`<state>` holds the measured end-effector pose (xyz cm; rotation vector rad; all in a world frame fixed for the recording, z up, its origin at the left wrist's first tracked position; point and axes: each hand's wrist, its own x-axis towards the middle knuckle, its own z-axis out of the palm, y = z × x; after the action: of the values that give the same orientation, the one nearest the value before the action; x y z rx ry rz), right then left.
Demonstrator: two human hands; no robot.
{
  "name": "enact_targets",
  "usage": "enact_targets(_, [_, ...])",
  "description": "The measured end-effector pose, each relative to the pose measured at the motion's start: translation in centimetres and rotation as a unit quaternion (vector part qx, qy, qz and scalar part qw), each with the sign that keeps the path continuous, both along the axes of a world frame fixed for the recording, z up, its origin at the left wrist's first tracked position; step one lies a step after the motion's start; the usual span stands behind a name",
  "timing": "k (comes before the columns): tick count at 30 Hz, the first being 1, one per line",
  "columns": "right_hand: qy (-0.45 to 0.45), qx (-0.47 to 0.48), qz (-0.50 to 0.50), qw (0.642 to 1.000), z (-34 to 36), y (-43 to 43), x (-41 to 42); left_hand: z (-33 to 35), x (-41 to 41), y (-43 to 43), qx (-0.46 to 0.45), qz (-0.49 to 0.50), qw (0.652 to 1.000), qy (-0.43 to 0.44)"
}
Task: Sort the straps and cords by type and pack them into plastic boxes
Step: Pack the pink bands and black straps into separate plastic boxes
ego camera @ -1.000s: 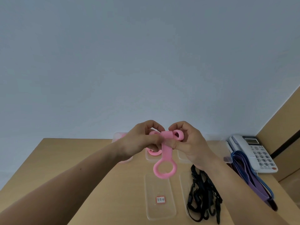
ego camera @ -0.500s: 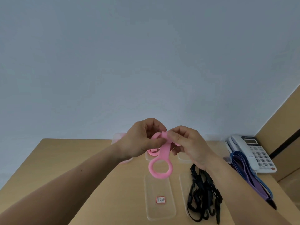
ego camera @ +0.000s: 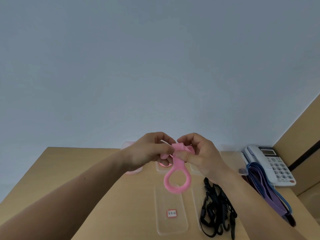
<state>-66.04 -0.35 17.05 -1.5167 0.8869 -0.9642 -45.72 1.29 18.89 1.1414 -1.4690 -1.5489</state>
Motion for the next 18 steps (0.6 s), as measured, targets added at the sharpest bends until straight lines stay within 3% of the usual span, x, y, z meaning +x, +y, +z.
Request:
enact_targets(5, [-0.01,-0.008,0.021,1.0,-0.6,0.0,0.3,-0.2,-0.1,-0.2,-0.037,0.046,0.998,-0.015])
enact_targets(11, [-0.043,0.055,0.022,0.997,-0.4,0.0,-0.2,-0.7,-0.5,0.0,-0.088,0.069,0.994,-0.003])
enact_targets(18, [0.025,0.041,-0.011,0.999,0.2,0.3,-0.4,-1.0,-0.9,0.3,-0.092,0.047,0.994,-0.016])
